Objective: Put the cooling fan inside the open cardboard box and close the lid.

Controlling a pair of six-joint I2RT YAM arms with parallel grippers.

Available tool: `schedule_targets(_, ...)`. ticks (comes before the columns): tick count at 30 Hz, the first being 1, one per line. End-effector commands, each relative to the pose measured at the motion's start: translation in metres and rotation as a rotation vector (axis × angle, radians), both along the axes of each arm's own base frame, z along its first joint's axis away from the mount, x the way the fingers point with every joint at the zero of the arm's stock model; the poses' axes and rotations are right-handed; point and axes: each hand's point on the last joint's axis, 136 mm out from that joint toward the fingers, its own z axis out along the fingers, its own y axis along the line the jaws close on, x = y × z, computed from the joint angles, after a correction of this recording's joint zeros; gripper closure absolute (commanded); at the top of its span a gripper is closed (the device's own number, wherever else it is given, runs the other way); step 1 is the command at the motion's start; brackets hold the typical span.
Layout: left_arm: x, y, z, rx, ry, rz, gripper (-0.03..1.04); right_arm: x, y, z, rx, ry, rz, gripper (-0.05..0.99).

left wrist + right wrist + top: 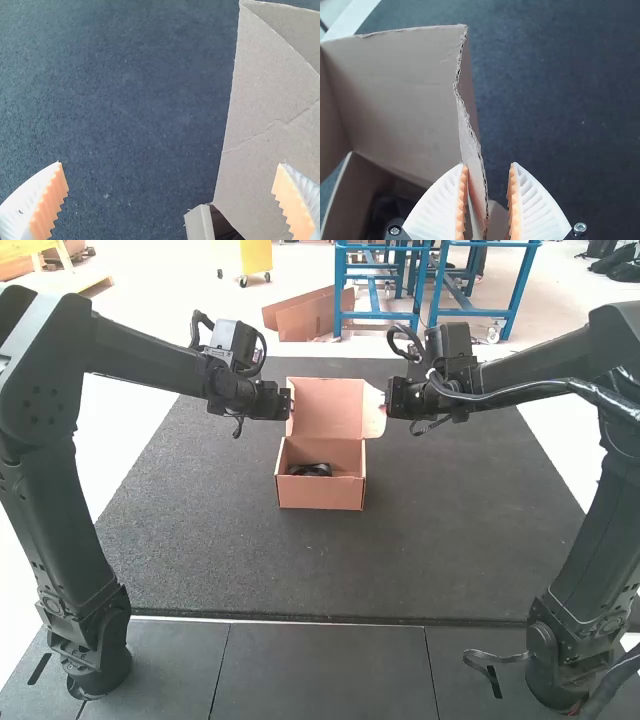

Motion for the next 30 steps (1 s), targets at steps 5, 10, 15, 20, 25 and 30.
schedule_targets(5,-0.001,-0.011,0.022,-0.035,-0.042,-0.029,0.04,0.001,0.014,0.021,0.049,-0.037,0.028,0.83)
schedule_targets(10,-0.001,-0.011,0.022,-0.035,-0.042,-0.029,0.04,-0.007,0.035,0.024,0.074,-0.038,0.061,0.84)
schedule_targets(15,-0.001,-0.011,0.024,-0.036,-0.045,-0.029,0.04,-0.017,0.056,0.024,0.092,-0.030,0.098,0.84)
schedule_targets(20,-0.001,-0.011,0.025,-0.036,-0.047,-0.029,0.04,-0.023,0.068,0.022,0.092,-0.027,0.122,0.84)
schedule_targets(25,-0.002,-0.010,0.023,-0.037,-0.040,-0.027,0.04,-0.024,0.069,0.014,0.085,-0.015,0.122,0.84)
schedule_targets(30,-0.007,-0.009,0.017,-0.041,-0.006,-0.018,0.04,-0.028,0.068,0.006,0.069,-0.003,0.128,0.84)
